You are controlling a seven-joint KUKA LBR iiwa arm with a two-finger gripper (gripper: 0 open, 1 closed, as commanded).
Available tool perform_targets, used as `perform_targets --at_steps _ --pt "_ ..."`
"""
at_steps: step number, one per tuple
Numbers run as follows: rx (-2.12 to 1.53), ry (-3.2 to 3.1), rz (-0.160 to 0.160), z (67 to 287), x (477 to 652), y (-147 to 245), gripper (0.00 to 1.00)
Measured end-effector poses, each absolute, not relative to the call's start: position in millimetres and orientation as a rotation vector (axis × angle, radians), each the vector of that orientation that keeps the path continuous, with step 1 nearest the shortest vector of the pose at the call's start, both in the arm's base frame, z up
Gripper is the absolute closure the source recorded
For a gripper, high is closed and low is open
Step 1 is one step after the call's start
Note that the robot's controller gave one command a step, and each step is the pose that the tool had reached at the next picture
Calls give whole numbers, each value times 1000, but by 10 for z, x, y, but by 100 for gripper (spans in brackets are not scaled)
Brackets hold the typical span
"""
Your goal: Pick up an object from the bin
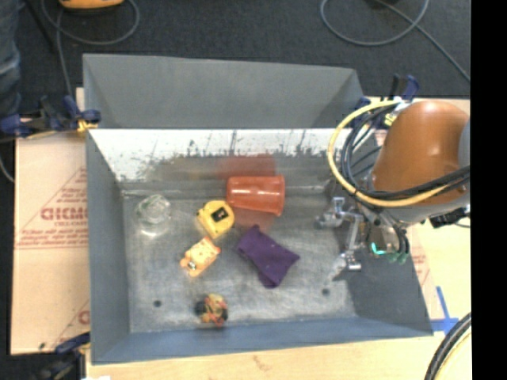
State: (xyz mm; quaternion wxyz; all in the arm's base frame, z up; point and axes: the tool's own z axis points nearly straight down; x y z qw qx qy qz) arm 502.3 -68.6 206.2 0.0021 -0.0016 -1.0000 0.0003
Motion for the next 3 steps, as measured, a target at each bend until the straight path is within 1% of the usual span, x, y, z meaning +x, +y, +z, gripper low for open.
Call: perform_targets --at_steps 1,2,3 --pt "-2 -3145 2 2103 5039 -684 0" --pt "51 -3149 5 1808 5197 -281 0" --pt "321 -3126 -1 1614 5230 86 0"
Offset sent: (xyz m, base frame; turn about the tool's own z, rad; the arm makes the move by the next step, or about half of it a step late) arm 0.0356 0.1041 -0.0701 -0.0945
